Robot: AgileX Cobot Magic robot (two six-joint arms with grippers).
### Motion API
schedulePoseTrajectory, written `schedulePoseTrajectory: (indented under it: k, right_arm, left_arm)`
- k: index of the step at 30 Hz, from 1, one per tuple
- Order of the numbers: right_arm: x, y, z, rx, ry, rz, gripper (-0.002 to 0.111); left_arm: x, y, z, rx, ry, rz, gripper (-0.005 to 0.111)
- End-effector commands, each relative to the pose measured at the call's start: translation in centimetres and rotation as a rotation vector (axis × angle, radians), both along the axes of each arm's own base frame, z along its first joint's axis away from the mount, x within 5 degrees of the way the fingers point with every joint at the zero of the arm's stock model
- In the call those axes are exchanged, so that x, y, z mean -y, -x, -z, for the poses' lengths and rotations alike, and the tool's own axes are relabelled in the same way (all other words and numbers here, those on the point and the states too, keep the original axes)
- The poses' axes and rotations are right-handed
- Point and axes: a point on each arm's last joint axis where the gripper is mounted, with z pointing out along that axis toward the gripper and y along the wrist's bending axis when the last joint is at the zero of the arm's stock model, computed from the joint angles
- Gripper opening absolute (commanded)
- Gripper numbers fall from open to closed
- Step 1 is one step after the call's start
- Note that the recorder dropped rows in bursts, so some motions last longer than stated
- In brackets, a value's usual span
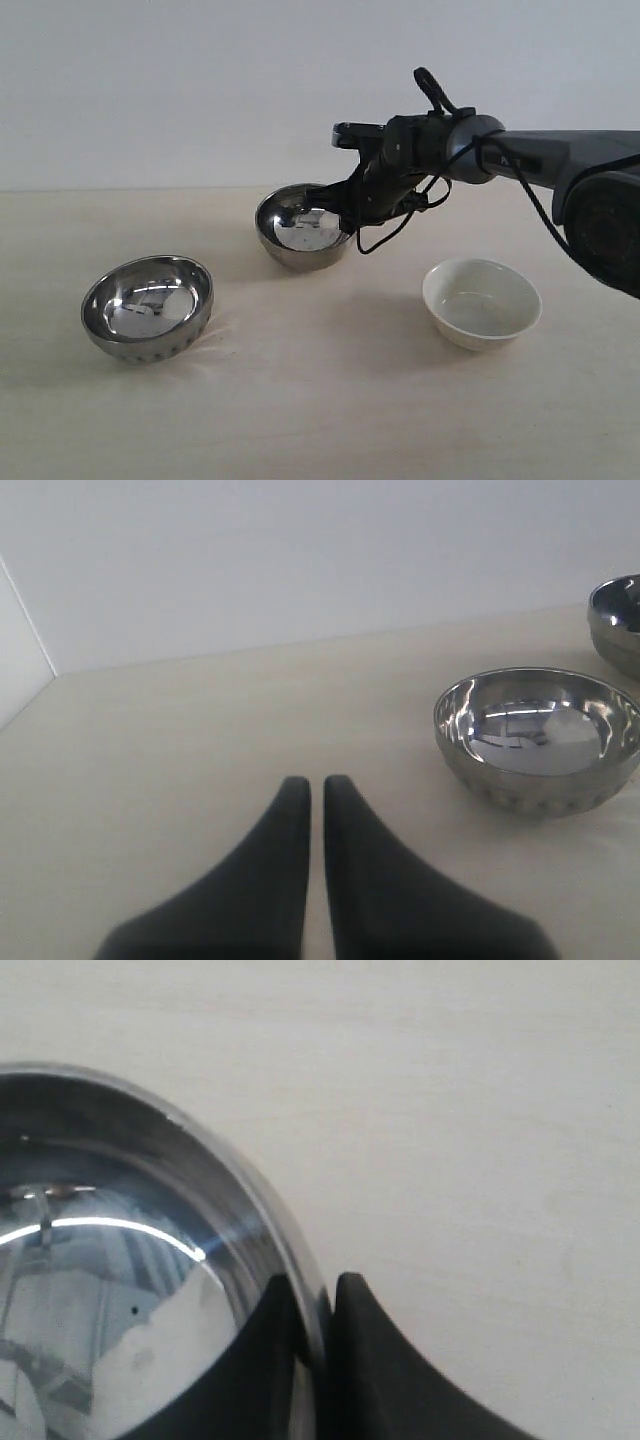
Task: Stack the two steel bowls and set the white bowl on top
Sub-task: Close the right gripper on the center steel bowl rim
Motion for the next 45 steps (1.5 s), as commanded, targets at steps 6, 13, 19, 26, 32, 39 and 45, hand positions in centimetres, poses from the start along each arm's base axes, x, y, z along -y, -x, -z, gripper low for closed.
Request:
schedulePoseTrajectory:
  k: [6,13,19,26,32,39,45]
  right_arm:
    - [0.4,1.6,-5.1,-0.052,0.000,-0.045,0.000]
    - [0.9,4.0,-11.7,-0.042,-0.030,-0.101,0.000]
    - [1.5,7.7,-14.4,0.007,-0.057,-0.108,0.000]
    - [1.6,12.9,-14.0,0.001,-0.023,-0.169,0.000]
    - [1.8,15.4,-11.1,-0.020,-0.045,-0.146,0.000]
    - [2.7,16.4,-7.8,-0.023,-0.032,-0.117,0.000]
    - [2.5,16.1,-5.9,-0.044,-0.021,-0.105,0.000]
  left_arm:
    - [0.0,0.0,0.0,0.008,0.016,-0.003,0.004]
    - [0.0,0.0,0.0,0.008,0.016,-0.003,0.004]
    - [0.0,0.0,0.0,0.008,0.016,-0.003,0.004]
    - [0.0,0.0,0.0,0.008,0.016,-0.003,0.004]
    - [0.0,0.0,0.0,0.008,0.016,-0.003,0.004]
    - [0.0,0.0,0.0,0.008,0.016,-0.003,0.004]
    - [0.0,0.0,0.0,0.008,0.016,-0.003,0.004]
